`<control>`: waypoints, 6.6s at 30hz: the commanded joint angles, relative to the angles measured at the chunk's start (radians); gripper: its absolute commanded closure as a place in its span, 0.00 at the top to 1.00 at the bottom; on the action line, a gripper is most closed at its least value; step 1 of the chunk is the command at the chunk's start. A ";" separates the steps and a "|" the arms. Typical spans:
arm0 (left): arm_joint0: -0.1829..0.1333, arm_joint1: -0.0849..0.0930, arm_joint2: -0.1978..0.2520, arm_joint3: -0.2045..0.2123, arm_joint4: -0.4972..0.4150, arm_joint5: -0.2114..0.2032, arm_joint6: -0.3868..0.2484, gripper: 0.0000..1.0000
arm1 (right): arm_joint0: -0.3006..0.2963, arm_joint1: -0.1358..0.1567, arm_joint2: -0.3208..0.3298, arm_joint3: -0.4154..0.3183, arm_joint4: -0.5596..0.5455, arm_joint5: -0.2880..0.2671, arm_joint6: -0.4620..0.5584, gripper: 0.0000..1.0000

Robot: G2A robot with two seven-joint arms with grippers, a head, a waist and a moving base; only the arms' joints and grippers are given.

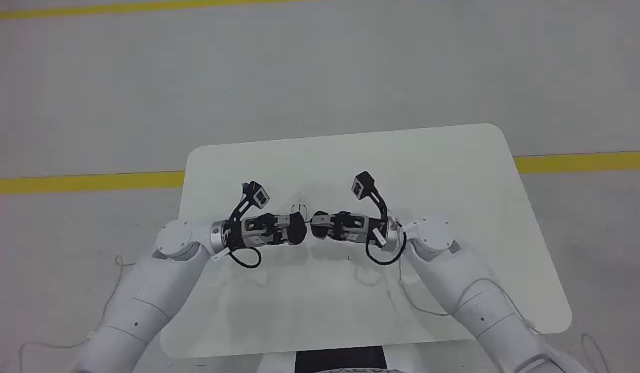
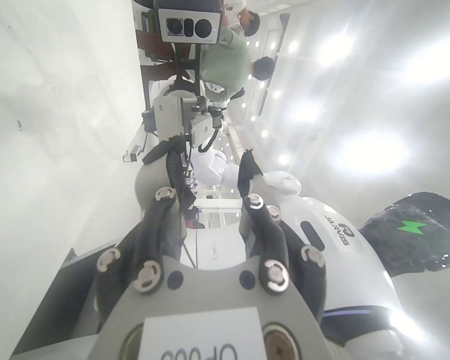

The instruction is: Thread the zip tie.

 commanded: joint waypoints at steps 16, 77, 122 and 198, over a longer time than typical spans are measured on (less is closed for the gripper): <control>-0.019 -0.005 0.025 0.024 0.003 0.002 0.003 0.18 | 0.006 0.006 -0.021 -0.003 0.009 0.004 0.028 0.00; 0.035 0.040 -0.174 0.110 -0.115 -0.055 -0.123 0.00 | 0.004 0.022 0.002 0.022 0.069 -0.045 0.002 1.00; 0.109 0.076 -0.339 0.070 -0.082 -0.055 -0.144 0.00 | 0.113 -0.008 -0.276 -0.296 -0.729 0.541 -0.434 1.00; 0.109 0.076 -0.339 0.070 -0.082 -0.055 -0.144 0.00 | 0.421 -0.370 -0.304 0.311 -1.248 0.587 -0.061 0.75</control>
